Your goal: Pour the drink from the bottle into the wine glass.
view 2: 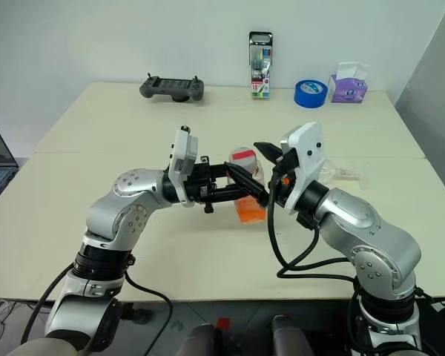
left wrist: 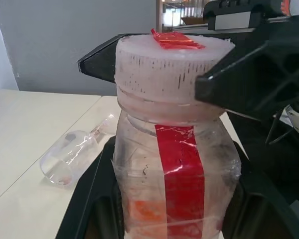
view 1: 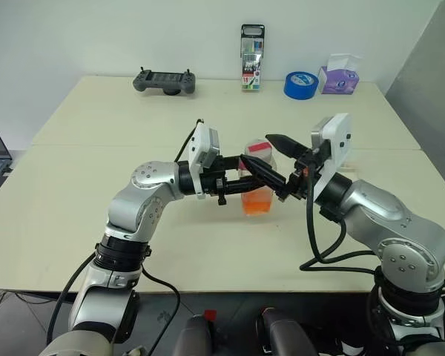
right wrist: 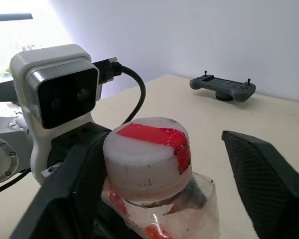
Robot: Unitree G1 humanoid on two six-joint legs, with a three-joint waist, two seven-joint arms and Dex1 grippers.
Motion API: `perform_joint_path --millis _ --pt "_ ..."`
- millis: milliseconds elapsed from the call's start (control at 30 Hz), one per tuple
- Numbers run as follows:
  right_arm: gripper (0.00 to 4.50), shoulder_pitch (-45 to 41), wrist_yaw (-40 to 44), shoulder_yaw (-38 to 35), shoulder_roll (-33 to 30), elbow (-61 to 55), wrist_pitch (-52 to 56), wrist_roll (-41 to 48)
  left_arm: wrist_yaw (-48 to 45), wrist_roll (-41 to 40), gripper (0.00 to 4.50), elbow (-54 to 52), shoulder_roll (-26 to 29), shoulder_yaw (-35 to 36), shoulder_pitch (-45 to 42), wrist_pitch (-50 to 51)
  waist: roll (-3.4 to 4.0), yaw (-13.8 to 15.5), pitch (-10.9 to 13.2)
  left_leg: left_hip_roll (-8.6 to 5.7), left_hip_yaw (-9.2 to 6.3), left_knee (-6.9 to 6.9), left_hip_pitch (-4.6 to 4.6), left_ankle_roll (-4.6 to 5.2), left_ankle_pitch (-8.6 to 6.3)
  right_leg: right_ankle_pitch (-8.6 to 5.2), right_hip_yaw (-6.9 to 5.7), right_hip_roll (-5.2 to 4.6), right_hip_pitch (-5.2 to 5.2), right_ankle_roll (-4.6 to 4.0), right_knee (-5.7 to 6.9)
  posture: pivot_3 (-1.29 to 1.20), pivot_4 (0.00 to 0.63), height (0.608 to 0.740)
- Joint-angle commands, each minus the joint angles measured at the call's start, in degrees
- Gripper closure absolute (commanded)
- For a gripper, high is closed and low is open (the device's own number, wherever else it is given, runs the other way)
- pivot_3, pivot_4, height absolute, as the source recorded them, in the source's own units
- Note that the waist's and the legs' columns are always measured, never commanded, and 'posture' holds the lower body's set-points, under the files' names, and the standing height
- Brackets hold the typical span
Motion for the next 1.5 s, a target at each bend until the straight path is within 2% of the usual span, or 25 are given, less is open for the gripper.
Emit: perform_joint_path --millis 33,67,100,233,333,467,567,667,767,900,1000,1167,1267,1500 --pt "2.08 0.6 0.4 -1.1 -0.5 -2.2 -2.0 0.5 -0.3 -0.1 2.63 -0.6 0.7 1.0 -1.0 -1.0 0.0 0.0 0.0 0.0 0.0 0.0 0.0 0.0 0.0 0.0 0.0 0.0 0.0 0.0 0.0 0.0 0.15 0.74" --pt "2.45 0.6 0.5 -1.3 -0.6 -2.1 -2.1 0.5 -0.3 -0.1 2.63 -0.6 0.7 1.1 -0.9 -0.9 0.0 0.0 0.0 0.0 0.01 0.0 -0.01 0.0 0.0 0.0 0.01 0.0 0.0 0.0 0.0 0.0 0.15 0.74" --pt "2.56 0.6 0.7 -1.5 -0.8 -2.1 -2.2 0.6 -0.4 -0.1 2.63 -0.7 0.8 1.1 -0.8 -0.9 0.0 0.0 0.0 0.0 0.01 0.0 0.0 0.0 0.0 0.0 0.02 0.0 0.0 0.0 0.0 0.0 0.15 0.74" --pt "2.56 -0.7 1.9 -2.5 -1.9 -1.0 -2.2 1.0 -0.5 -0.1 2.63 -1.3 1.0 1.1 -0.5 -0.5 0.0 0.0 0.0 0.0 0.01 0.01 0.0 0.0 0.0 0.0 0.02 0.0 0.01 0.0 0.0 0.0 0.15 0.74" --pt "2.56 -3.4 6.9 -2.5 -4.9 2.6 -3.2 0.7 -1.1 -0.4 2.63 -1.1 1.0 0.9 -0.8 -0.4 0.0 0.0 0.0 0.0 0.02 0.01 0.01 0.0 0.0 0.0 0.02 0.0 0.01 0.0 0.0 0.0 0.15 0.74" --pt "2.56 -11.1 27.8 1.2 -11.6 16.3 -10.1 -1.2 -4.1 -2.3 2.63 -2.2 1.0 -0.3 -1.5 1.0 0.03 -0.1 0.0 -0.07 0.06 0.02 0.04 0.01 0.0 0.0 0.01 0.01 0.03 0.0 -0.02 0.0 0.15 0.74" --pt "2.56 -17.9 39.5 4.4 -13.0 27.0 -12.5 -1.8 -6.1 -3.8 2.63 -3.6 1.4 -0.9 -1.7 2.4 0.03 -0.2 0.0 -0.05 0.08 -0.01 0.09 0.02 -0.01 0.0 0.0 0.06 0.05 0.0 -0.04 0.0 0.15 0.74" --pt "2.56 -21.7 45.5 6.1 -13.3 33.4 -13.5 -3.4 -6.6 -5.0 2.63 -4.8 1.4 -1.0 -1.7 3.7 0.03 -0.1 0.0 0.02 0.02 -0.05 0.09 0.03 -0.01 0.03 -0.05 0.13 0.03 -0.08 -0.02 0.0 0.15 0.74" --pt "2.56 -22.4 46.9 5.0 -14.2 35.3 -12.1 -3.4 -6.1 -4.9 2.63 -5.0 1.1 -0.9 -1.7 3.7 0.03 0.0 0.0 0.02 -0.03 -0.05 0.03 0.03 -0.01 0.09 -0.08 0.12 0.02 -0.19 -0.02 0.0 0.15 0.74" --pt "1.2 -19.0 46.8 0.6 -18.7 31.6 -6.9 0.1 -5.4 -4.5 2.63 -4.6 1.2 -0.5 -1.3 3.3 0.03 0.3 0.0 0.04 -0.05 -0.03 -0.07 0.03 -0.01 0.16 -0.09 -0.12 -0.01 -0.3 -0.05 0.0 0.15 0.74" --pt "0.12 -13.1 41.4 -4.9 -22.3 24.1 -3.3 2.0 -4.5 -3.4 2.63 -3.5 1.1 -0.2 -1.1 2.2 0.03 0.5 0.0 0.0 -0.06 -0.01 -0.11 0.02 -0.01 0.15 -0.1 -0.26 0.03 -0.29 -0.12 0.0 0.15 0.74" --pt "0.02 -6.6 33.2 -9.5 -22.0 13.9 0.3 5.9 -3.9 -2.6 2.63 -1.5 0.7 0.2 -1.9 1.1 0.03 -0.1 0.0 -0.05 0.05 0.01 -0.04 0.02 -0.01 0.13 0.02 -0.28 0.03 -0.25 -0.05 0.0 0.15 0.74" --pt "0.02 -4.8 24.6 -10.0 -16.8 10.1 0.4 7.0 -4.1 -2.1 2.63 -0.1 0.6 0.1 -2.6 0.5 0.03 -0.2 0.0 -0.04 0.07 0.02 0.06 0.02 -0.01 -0.01 0.04 0.03 0.05 -0.01 -0.02 0.0 0.15 0.74" --pt "0.02 -3.3 14.0 -7.7 -9.2 5.1 -0.2 7.2 -5.0 -1.2 2.63 1.9 0.6 -0.1 -4.0 -0.5 0.08 -0.1 0.1 0.05 0.0 -0.02 0.04 0.05 0.02 0.0 0.02 0.21 0.01 -0.03 0.0 0.0 0.15 0.74"
